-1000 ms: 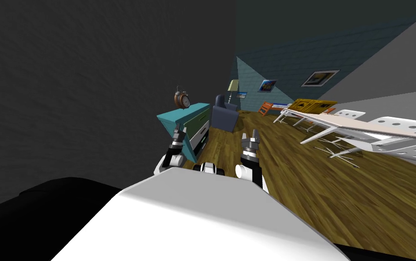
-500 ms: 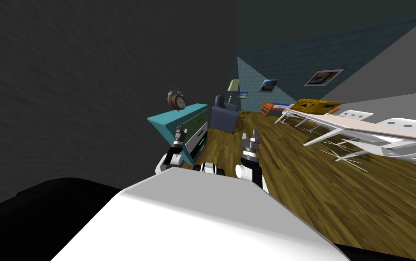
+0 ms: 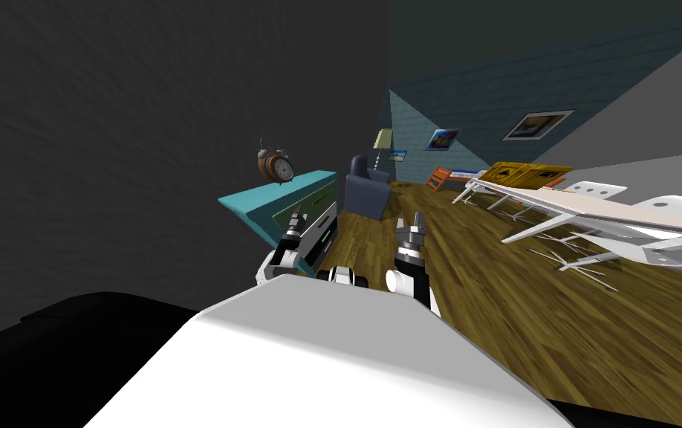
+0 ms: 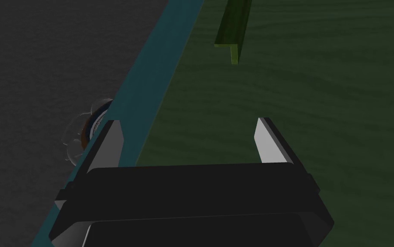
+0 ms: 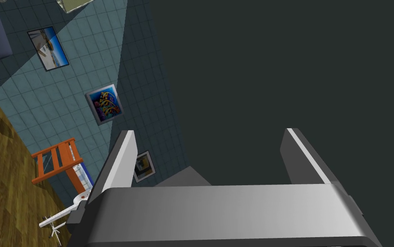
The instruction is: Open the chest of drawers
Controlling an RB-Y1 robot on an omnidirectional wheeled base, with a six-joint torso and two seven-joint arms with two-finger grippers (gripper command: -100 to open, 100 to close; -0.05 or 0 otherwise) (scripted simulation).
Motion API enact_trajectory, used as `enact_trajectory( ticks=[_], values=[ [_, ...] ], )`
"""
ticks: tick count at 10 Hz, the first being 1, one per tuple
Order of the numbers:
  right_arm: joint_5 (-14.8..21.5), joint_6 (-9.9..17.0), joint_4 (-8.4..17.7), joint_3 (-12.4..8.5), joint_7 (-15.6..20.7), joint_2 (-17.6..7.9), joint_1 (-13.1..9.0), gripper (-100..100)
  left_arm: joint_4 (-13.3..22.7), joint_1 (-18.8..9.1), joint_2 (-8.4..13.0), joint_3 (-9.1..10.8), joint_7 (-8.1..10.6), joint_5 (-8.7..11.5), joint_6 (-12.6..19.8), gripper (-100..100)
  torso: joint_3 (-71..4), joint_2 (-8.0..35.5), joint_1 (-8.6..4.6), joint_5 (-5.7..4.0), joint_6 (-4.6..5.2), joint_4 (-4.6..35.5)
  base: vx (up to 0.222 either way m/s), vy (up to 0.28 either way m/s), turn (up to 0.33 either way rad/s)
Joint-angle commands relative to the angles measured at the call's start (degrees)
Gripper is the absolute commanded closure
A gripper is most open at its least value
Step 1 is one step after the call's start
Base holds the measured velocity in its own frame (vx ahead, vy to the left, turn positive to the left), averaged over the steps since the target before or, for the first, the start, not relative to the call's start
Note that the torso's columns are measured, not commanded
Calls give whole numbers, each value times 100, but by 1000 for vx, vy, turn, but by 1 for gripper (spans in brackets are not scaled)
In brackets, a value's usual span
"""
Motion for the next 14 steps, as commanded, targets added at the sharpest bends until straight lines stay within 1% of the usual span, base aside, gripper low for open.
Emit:
enact_trajectory(
  ticks=[1, 3, 6, 7, 8, 9, 10, 11, 12, 13, 14],
  values=[
    [0, 0, 0, 0, 0, 0, 0, 0, 102, -82, -223, 50, -48, 0, 313, -100, 6, 9, -1, 0, 0, 3, 113, -74, 17],
    [0, 0, 0, 0, 0, 0, 0, 0, 166, -126, -450, 77, -66, 2, 446, -100, -3, -6, -18, -5, 1, -1, 103, -67, 14],
    [0, 0, 0, 0, 0, 0, -1, 0, 229, -169, -853, 104, -84, 4, 577, -100, 2, 2, -6, -1, 0, 1, 65, -39, 5],
    [0, 0, 0, 0, 0, 0, -1, 0, 237, -175, -932, 107, -86, 4, 593, -100, 4, 5, -5, -1, 0, 2, 26, -17, 3],
    [0, 0, 0, 0, 0, 0, -1, 0, 216, -159, -878, 98, -86, 1, 582, -100, 4, 6, -6, -1, 0, 2, 10, -7, 0],
    [0, 0, 0, 0, 0, 0, -2, 0, 40, -145, -892, 109, -91, 2, 750, -100, 4, 6, -6, -2, 0, 2, 69, 4, -17],
    [0, 0, 0, -1, 0, -1, -1, 0, -49, -138, -893, 115, -92, 2, 832, -100, -8, -16, -7, -2, 0, -3, 116, 23, -16],
    [0, 0, 0, -1, 0, -1, 0, 0, 1, -144, -897, 109, -94, -1, 775, -100, -18, -30, -4, -1, 0, -8, 53, 14, -3],
    [0, 0, 0, -1, 0, -1, -1, 0, 159, -155, -890, 101, -89, 1, 640, 100, -5, -6, -11, -2, 0, -3, -53, -8, 20],
    [0, 0, 0, 0, 0, 0, -2, 0, 62, -167, -884, 111, -88, 5, 727, 100, 19, 28, -18, 0, 0, -1, -19, -2, -13],
    [0, 1, 1, 0, 0, 0, -3, 0, 200, -441, -883, 267, -97, 2, 733, 100, 11, -1, 6, 24, -9, -34, -62, -73, -93]
  ],
)
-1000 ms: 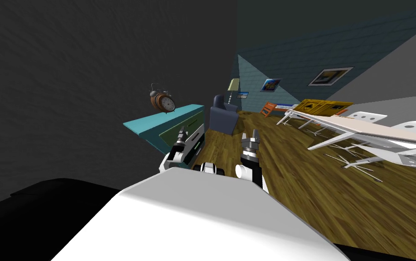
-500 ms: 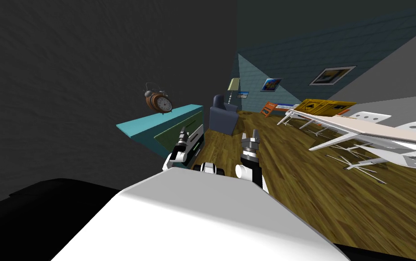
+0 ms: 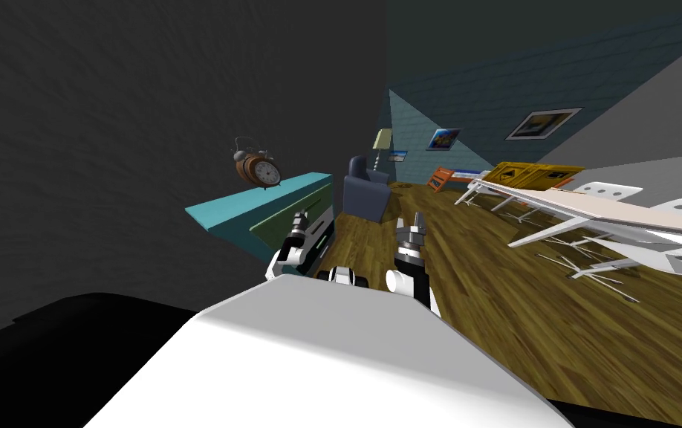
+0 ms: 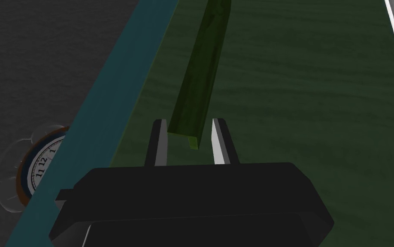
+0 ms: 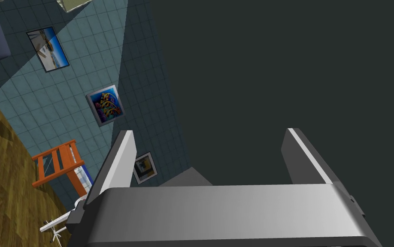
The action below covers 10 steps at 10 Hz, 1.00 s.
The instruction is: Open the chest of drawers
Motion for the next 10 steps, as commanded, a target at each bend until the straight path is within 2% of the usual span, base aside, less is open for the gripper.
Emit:
enact_trajectory(
  ticks=[1, 8, 9, 10],
  values=[
    [0, 0, 0, 0, 0, 0, -1, 0, 269, -336, -5, 236, -16, -5, 98, 100, -18, -20, -9, -5, 11, 1, -114, -119, -100],
    [0, 0, 0, 0, 0, 0, 0, 0, 897, -1120, -15, 787, -53, -16, 326, 100, -27, -31, -7, -12, 13, 8, -92, -113, -68],
    [0, 0, 0, 1, 0, 0, 0, 0, 822, -1074, -21, 737, -58, -22, 265, 100, -30, -35, -8, -12, 15, 5, -36, -48, -19],
    [0, 0, 0, 0, 0, 0, 1, 0, 1102, -1321, 25, 929, -69, -26, 255, 100, -32, -37, 9, -15, 6, 15, -79, -85, -91]
  ],
)
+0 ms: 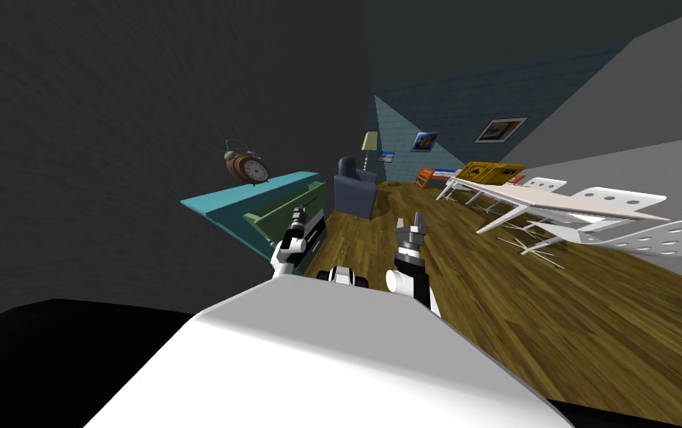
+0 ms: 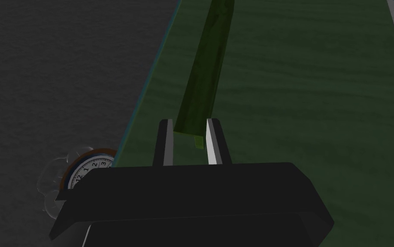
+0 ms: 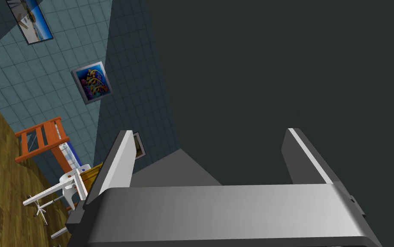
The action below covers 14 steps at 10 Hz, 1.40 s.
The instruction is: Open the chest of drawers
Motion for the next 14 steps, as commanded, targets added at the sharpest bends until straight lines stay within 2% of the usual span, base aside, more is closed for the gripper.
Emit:
enact_trajectory(
  ticks=[1, 3, 4, 12, 13, 14],
  values=[
    [0, 0, 0, 1, 0, 1, -1, 0, 267, -235, 48, 187, -10, -3, -11, 100, 4, 8, -20, -2, 17, 0, -89, -88, -93],
    [0, 0, 0, 1, 0, 1, -1, 0, 534, -469, 95, 374, -19, -6, -23, 100, 5, 7, -22, -1, 8, -4, -82, -90, -77],
    [0, 0, 0, 1, 0, 1, -1, 0, 191, -443, 64, 329, -31, -20, 208, -100, 5, 7, -18, 1, 9, -6, -44, -45, -28],
    [0, 0, 0, -1, 0, -1, 0, 0, -682, -578, 101, 416, -33, -22, 1209, -100, 23, 41, -33, -18, 3, 27, 7, 4, 0],
    [0, 0, 0, -1, 0, -1, 1, 0, -560, -568, 96, 416, -35, -23, 1131, -100, 25, 44, -37, -25, 7, 37, 0, 0, 0],
    [0, 0, 0, -1, 0, -1, 0, 0, -563, -570, 98, 420, -34, -23, 1159, 0, 26, 45, -38, -22, 6, 31, 0, 0, 0]
  ],
)
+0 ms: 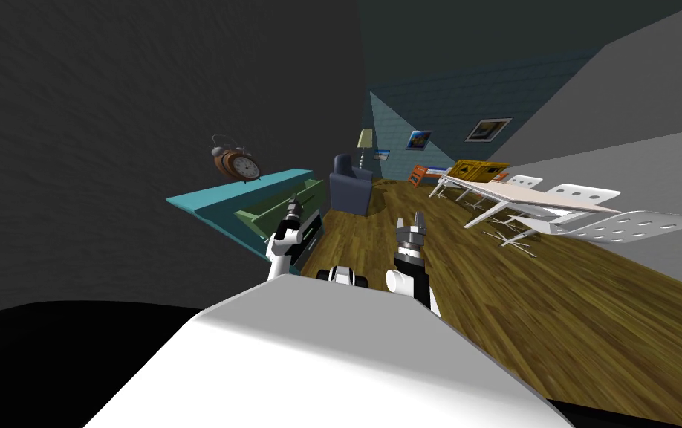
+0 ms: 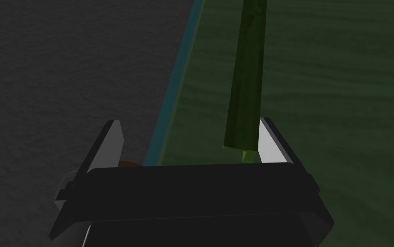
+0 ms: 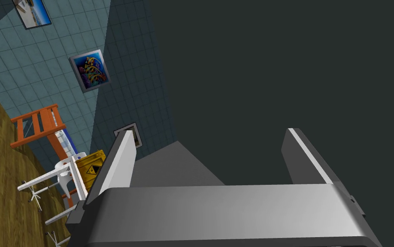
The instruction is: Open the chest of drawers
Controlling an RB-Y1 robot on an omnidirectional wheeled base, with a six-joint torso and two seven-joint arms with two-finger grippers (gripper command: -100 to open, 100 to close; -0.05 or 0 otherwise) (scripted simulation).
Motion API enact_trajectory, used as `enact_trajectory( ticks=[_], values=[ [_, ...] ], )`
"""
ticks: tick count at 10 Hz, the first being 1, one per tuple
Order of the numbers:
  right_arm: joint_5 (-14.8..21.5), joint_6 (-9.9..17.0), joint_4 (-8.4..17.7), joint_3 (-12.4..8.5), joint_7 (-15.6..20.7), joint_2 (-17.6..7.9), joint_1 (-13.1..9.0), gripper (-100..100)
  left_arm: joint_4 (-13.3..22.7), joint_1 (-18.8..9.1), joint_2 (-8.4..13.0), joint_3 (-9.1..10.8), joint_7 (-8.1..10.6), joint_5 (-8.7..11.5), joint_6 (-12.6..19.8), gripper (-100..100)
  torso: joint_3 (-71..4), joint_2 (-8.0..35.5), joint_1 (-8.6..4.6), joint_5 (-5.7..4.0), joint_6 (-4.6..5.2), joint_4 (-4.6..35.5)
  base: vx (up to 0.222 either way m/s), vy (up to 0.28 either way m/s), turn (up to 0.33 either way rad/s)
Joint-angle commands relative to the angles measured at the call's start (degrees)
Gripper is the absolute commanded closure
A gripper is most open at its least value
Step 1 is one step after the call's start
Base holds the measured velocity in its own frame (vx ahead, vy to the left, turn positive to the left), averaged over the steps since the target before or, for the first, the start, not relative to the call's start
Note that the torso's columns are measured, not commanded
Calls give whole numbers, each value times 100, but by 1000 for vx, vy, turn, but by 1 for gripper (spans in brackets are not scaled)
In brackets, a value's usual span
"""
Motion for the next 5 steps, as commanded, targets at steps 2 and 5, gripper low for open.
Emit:
enact_trajectory(
  ticks=[2, 5],
  values=[
    [0, 0, 0, 0, 0, 0, 0, 0, 9, 6, -1, 0, 0, 0, 5, 0, -1, -2, 5, 5, -3, -5, 0, 0, 0],
    [0, 0, 0, 0, 0, 0, 0, 0, 17, 10, -3, -1, 0, 0, 11, 0, -4, -6, 9, 7, -3, -9, 0, 0, 0]
  ],
)
